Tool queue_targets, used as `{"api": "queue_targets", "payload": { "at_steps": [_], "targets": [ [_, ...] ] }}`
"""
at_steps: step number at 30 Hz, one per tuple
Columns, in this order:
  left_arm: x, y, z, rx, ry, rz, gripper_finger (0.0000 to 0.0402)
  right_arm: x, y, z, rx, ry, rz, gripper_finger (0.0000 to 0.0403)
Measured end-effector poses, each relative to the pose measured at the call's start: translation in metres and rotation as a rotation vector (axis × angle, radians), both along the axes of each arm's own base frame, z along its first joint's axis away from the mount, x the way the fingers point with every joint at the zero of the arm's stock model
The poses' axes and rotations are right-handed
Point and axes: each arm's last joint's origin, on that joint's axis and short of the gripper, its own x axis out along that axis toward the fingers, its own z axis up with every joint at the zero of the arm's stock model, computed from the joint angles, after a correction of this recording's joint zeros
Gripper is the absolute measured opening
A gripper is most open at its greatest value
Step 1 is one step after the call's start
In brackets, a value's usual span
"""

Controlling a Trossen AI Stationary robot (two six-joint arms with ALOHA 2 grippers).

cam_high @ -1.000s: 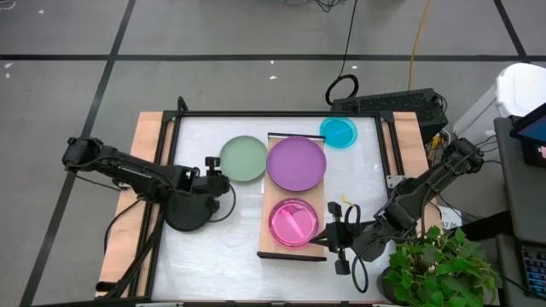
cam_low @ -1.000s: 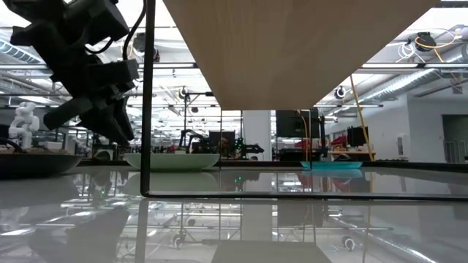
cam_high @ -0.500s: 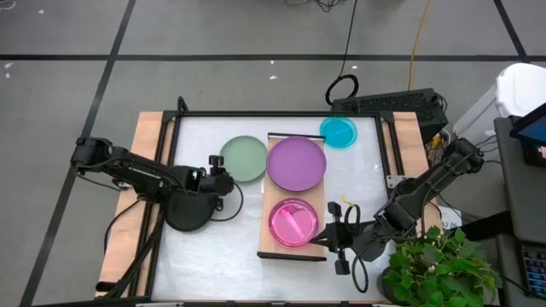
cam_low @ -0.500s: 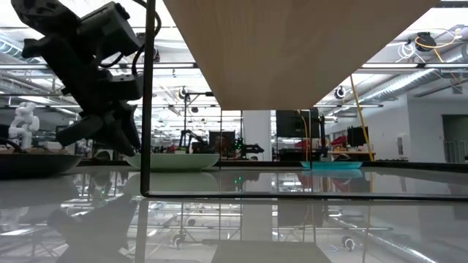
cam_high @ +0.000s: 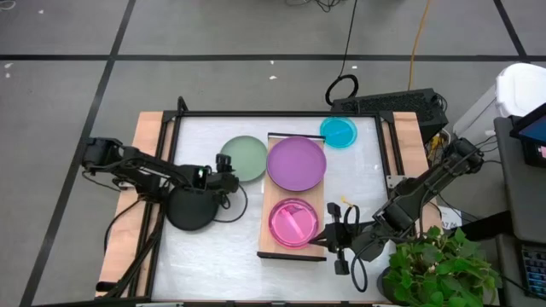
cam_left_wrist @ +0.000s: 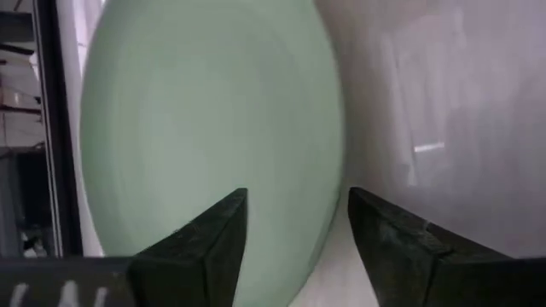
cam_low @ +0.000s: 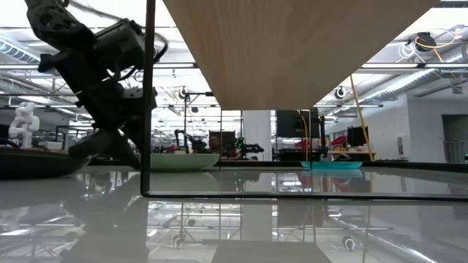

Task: Place and stack plates onto a shelf
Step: Stack the light green plate on top of the purple plate on the shelf

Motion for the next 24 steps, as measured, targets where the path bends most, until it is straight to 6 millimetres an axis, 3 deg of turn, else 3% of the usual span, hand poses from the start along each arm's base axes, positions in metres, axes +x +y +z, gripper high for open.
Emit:
{"api": "queue_targets", "payload": {
  "at_steps": [12, 20, 24],
  "targets": [
    [0.0028, 0.0031, -0.0027, -0.001, 0.010, -0.037, 0.0076, 0.0005, 0.0005, 0.0008, 0.001, -0.010, 0.008, 0.0000],
    [0.0029, 0.0018, -0.0027, 0.006, 0.016, -0.055, 0.0017, 0.0005, 0.0005, 0.0007, -0.002, -0.010, 0.010, 0.0000],
    [0.0048, -0.0022, -0.0002, 0.019, 0.023, -0.075, 0.0011, 0.0005, 0.0005, 0.0007, -0.003, -0.010, 0.011, 0.0000]
  ]
}}
